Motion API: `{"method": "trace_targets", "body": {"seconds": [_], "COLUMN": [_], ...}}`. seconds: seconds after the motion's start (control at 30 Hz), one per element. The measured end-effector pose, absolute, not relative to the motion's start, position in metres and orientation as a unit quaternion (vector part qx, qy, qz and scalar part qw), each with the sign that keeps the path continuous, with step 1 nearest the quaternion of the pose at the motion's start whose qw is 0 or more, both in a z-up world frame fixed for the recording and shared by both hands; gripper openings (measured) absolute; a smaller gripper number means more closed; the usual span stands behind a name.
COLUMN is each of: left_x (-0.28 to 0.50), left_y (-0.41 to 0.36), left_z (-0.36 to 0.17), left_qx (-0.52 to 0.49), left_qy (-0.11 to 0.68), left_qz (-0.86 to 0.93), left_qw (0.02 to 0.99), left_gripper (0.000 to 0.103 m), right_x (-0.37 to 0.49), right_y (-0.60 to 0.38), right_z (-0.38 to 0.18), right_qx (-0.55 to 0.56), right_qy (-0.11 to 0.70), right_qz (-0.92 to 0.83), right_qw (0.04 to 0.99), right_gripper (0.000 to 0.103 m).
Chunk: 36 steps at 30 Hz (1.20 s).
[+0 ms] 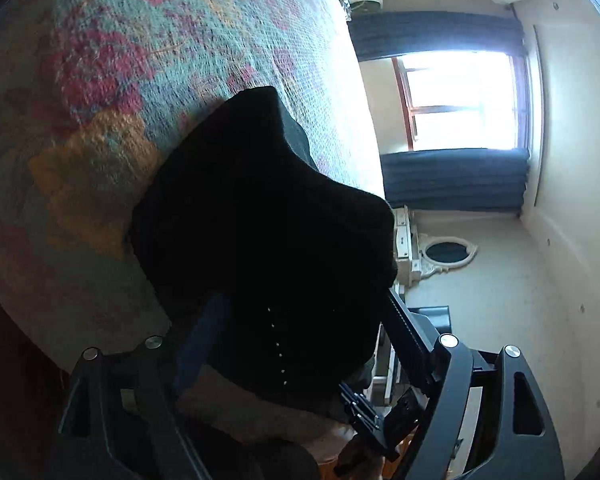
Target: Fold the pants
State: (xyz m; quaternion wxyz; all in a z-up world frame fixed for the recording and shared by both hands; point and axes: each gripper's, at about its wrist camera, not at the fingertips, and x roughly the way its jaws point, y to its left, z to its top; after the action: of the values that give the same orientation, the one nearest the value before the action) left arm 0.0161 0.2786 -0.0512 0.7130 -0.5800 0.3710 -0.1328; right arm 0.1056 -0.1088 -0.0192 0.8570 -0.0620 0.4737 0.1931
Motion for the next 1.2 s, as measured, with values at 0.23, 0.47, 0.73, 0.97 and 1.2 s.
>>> {"method": "trace_targets", "body": {"seconds": [0.23,0.47,0.73,0.97,1.2], "left_x": [0.036,0.052,0.042,0.032,0.007], "left_y": [0.284,0.272,0.28,0.299,0.291], "left_z": [-0.054,-0.067,-0.039,-0.06,-0.03], "left_qx": [-0.574,-0.526,-0.473,-0.448,-0.377], "left_qy": [0.363,0.411,0.405,0.412,0.393], "left_qz": [-0.074,-0.016,0.014,0.047,0.067], "left_qw": [0.73,0.745,0.782,0.792,0.836], "left_gripper": [0.079,0.026,0.008,0.008,0.014], "right_x": [0.106,0.104,0.091,0.066,0.073], "right_y": [-0.108,-0.111,-0.094,-0.066,-0.11], "right_z": [-0.021,-0.021,-0.013,-0.028,0.002], "right_qx": [-0.06,-0.058,-0.098,-0.177,-0.005], "right_qy": [0.474,0.471,0.462,0.465,0.491], "right_qz": [0.192,0.191,0.175,0.171,0.196], "right_qw": [0.857,0.859,0.864,0.851,0.849], "right_gripper": [0.013,0.013,0.014,0.017,0.057]}}
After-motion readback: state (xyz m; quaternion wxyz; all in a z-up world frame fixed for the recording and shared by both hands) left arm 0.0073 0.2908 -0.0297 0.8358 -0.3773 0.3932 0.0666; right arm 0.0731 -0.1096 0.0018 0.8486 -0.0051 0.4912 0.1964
